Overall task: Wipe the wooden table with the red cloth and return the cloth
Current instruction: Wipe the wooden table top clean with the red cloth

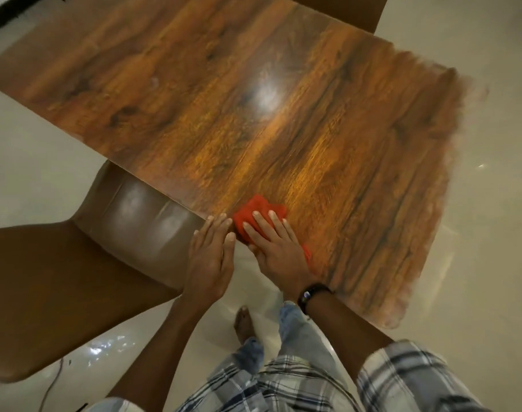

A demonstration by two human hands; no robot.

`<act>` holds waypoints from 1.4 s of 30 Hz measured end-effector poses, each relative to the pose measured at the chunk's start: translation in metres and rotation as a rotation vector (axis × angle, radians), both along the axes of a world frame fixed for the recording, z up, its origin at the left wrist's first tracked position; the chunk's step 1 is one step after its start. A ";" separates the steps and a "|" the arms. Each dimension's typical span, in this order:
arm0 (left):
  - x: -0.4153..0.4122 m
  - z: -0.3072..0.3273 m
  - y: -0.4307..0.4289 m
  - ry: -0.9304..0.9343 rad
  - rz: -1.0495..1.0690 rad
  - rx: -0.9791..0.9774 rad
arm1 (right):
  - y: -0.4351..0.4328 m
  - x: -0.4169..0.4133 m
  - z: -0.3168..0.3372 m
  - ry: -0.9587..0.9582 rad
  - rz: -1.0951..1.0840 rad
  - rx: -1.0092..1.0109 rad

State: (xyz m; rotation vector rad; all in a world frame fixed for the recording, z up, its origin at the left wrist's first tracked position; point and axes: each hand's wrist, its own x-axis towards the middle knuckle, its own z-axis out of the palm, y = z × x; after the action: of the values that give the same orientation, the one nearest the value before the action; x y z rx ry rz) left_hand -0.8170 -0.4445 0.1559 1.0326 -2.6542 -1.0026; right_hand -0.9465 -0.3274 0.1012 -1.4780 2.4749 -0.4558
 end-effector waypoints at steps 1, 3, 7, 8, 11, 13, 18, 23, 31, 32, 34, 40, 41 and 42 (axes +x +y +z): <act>-0.002 0.002 -0.002 -0.017 -0.027 -0.011 | -0.015 0.001 0.000 -0.012 0.008 -0.006; -0.006 0.007 -0.006 -0.044 -0.108 -0.049 | -0.035 0.001 0.002 -0.039 0.018 -0.021; -0.024 0.012 -0.008 -0.046 -0.253 -0.085 | -0.020 0.001 0.004 -0.036 -0.011 -0.078; -0.030 0.013 -0.005 -0.033 -0.281 -0.090 | -0.007 0.002 0.003 -0.027 -0.030 -0.073; -0.048 0.010 0.008 -0.011 -0.335 -0.079 | 0.046 0.006 -0.002 0.013 -0.166 -0.037; -0.062 0.004 0.022 0.002 -0.373 -0.064 | 0.089 0.009 -0.005 0.036 -0.296 -0.042; -0.095 -0.001 0.054 0.005 -0.482 -0.013 | 0.174 0.008 -0.006 0.001 -0.607 -0.051; -0.123 -0.003 0.062 -0.029 -0.599 -0.033 | 0.172 -0.042 -0.001 -0.061 -0.813 -0.099; -0.178 -0.018 0.052 -0.074 -0.682 -0.097 | 0.159 -0.157 -0.003 -0.107 -1.015 -0.121; -0.187 -0.019 0.050 -0.076 -0.691 -0.097 | 0.161 -0.153 -0.003 -0.098 -1.002 -0.134; -0.205 -0.022 0.048 -0.062 -0.688 -0.086 | 0.170 -0.129 -0.003 -0.076 -0.966 -0.161; -0.281 -0.033 0.040 0.004 -0.635 -0.078 | 0.188 -0.089 -0.003 -0.145 -0.953 -0.143; -0.297 -0.035 0.038 0.011 -0.616 -0.069 | 0.188 -0.102 -0.004 -0.148 -0.948 -0.143; -0.313 -0.036 0.034 0.020 -0.591 -0.058 | 0.187 -0.119 -0.004 -0.146 -0.936 -0.144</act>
State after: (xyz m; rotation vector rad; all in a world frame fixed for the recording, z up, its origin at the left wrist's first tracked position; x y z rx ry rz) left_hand -1.1298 -0.4100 0.1201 0.2088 -3.0137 -0.9953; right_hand -1.0655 -0.1406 0.0976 -0.1943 2.9052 -0.8560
